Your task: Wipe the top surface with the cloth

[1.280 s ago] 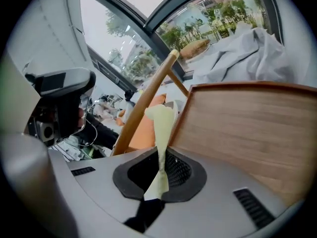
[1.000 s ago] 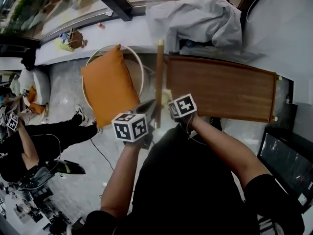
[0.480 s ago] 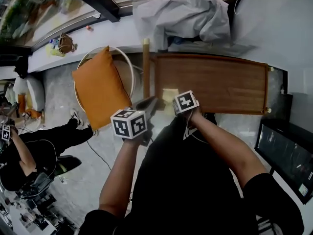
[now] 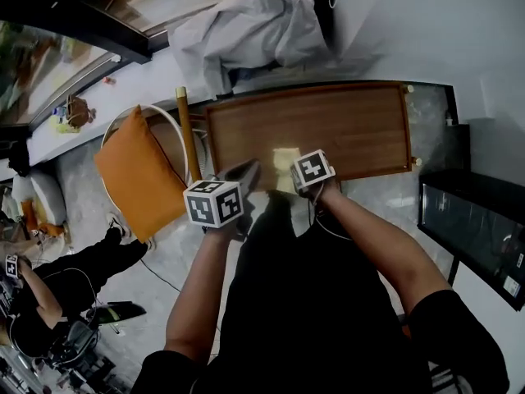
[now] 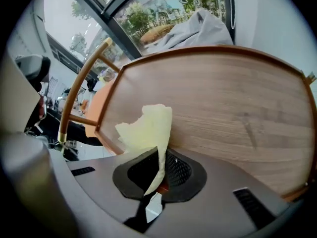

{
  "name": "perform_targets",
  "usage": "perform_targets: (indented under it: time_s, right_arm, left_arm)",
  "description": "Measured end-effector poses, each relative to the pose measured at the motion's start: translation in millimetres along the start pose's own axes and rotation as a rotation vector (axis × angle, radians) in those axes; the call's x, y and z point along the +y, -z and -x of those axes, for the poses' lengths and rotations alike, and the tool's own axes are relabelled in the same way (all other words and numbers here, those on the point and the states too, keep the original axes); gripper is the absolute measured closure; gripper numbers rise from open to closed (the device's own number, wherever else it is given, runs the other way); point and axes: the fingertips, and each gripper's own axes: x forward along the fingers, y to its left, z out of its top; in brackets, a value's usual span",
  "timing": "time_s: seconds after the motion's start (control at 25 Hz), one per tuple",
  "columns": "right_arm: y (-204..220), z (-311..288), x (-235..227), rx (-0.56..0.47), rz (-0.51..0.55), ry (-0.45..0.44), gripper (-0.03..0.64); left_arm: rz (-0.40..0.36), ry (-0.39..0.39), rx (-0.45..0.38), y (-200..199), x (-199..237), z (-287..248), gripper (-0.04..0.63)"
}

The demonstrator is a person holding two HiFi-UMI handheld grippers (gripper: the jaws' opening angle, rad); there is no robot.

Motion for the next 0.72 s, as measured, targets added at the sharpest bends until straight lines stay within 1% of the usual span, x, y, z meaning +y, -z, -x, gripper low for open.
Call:
perform_targets:
  time_s: [0.2,0.44,0.6,0.72]
  right_arm:
    - [13,27,-58,-0.019,-0.057,0.036,0.583]
    - [33,56,-124,-0.023,-0.092,0.097,0.584]
    - [46,76,-173,-0.023,-0.111,0.15,0.583]
    - [56,90,-201,-0.028,-0.121,0.186,0.583]
  left_arm:
    - [-0.042,0.05,0.037,-3,-39,-41,0.584]
    - [-0.074,0.099,0.064,-8,-77,-90,0.584]
    - [-0.08,0.129,0.07,-13,-100,-122,0.584]
    - [-0.08,0.151,0.079,-10,-118,-139,0.584]
